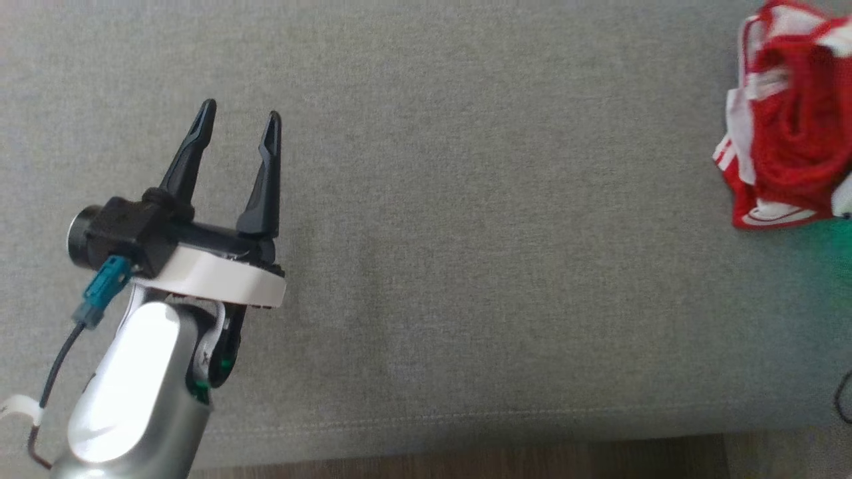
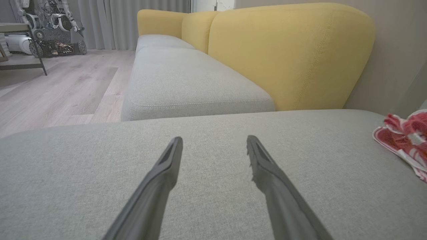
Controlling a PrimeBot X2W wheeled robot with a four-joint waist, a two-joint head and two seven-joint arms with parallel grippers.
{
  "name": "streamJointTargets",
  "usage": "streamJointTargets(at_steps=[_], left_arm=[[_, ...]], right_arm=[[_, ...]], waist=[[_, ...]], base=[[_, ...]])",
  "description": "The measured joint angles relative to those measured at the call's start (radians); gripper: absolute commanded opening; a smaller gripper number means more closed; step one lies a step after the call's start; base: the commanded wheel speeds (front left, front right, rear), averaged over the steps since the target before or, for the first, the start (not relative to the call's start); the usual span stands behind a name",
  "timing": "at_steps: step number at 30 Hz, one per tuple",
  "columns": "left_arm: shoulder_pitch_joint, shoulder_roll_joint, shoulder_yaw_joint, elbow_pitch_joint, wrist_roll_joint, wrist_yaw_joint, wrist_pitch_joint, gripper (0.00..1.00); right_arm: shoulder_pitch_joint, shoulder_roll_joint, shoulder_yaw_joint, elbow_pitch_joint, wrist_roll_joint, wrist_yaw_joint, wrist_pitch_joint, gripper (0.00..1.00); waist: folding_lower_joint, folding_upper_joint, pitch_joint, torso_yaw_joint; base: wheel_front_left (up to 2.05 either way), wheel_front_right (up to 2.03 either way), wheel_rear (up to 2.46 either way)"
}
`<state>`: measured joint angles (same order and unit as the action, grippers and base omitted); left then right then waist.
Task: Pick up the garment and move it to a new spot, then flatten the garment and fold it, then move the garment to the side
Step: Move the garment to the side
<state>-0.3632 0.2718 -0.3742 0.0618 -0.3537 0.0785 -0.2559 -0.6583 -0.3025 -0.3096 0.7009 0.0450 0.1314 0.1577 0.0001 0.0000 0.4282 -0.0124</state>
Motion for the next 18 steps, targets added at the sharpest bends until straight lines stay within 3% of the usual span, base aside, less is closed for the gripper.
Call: streamJointTargets(at_steps=[5,18], left_arm=[[0.020,-0.001,0.000,0.013,0.000,0.001,0.000,1.00],[0.160,0.018,0.006,0.035,-0.012,0.042,0.009,1.00]], right_arm=[[0.047,0.037,0.035,-0.087,0.026,0.000,-0.046,1.00],[0.349,0.191,0.088,-0.523,0.074,0.000,-0.033,1.00]], waist=[[0.0000,0.0000,-0.051,-0.015],[-0.0001,0.0000,-0.223,-0.039]], base=[[0.00,0.00,0.00],[0.00,0.00,0.00]])
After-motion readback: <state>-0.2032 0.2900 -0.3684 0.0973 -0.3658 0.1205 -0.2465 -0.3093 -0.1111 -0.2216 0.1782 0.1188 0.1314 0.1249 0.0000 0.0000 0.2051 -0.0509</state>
